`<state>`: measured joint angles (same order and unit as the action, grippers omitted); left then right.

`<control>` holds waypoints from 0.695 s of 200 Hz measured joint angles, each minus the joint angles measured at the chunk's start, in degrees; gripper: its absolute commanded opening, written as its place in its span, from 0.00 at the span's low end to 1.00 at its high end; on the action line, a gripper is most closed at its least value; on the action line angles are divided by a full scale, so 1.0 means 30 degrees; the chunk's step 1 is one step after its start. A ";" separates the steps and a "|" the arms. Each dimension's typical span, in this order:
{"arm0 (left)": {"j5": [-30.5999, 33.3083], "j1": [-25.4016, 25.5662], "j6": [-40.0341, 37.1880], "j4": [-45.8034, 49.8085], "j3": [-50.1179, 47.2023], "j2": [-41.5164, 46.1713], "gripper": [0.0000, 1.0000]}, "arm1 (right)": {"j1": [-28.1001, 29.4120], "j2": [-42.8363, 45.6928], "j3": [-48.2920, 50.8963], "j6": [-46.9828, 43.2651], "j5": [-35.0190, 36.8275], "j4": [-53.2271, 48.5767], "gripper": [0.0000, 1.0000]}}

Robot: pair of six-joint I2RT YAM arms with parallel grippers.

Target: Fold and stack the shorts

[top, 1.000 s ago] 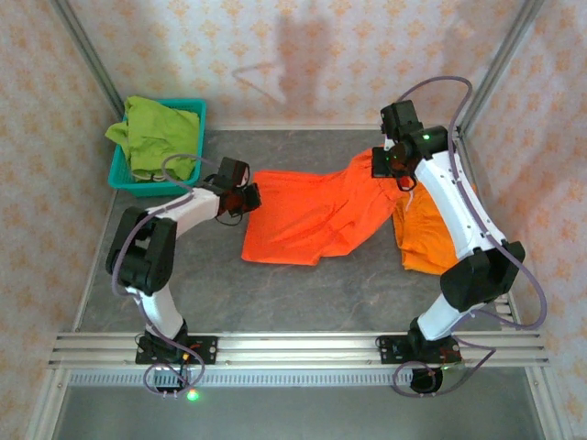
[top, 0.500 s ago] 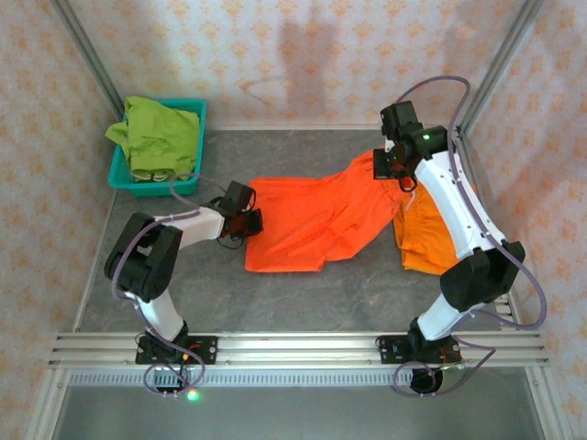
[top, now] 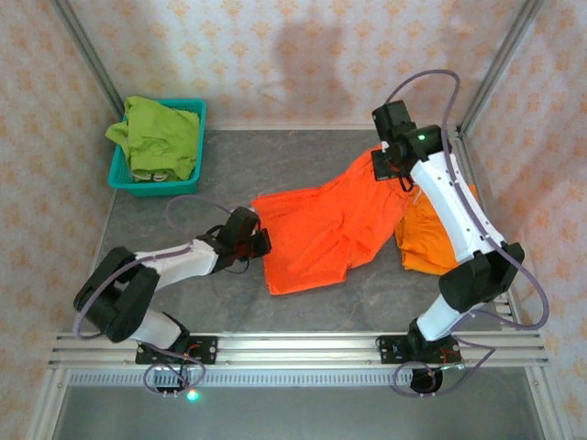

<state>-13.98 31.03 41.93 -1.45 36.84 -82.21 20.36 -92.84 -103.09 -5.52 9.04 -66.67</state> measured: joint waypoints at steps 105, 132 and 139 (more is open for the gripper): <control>0.0379 0.0000 0.0102 0.0248 0.0517 -0.1195 0.00 | 0.3912 -0.1501 -0.2572 0.0080 0.4641 -0.1894 0.00; 0.0313 0.0007 0.0270 -0.0051 0.0488 -0.2514 0.00 | 0.4823 -0.2616 -0.3534 0.0852 0.5085 -0.2769 0.00; 0.0313 0.0029 0.0393 -0.0226 0.0488 -0.2761 0.00 | 0.5042 -0.2834 -0.3745 0.1078 0.5144 -0.2951 0.00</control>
<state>-13.04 31.11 43.11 -2.13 38.30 -90.50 35.48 -101.34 -114.32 -2.28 24.47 -75.53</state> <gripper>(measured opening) 0.042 0.045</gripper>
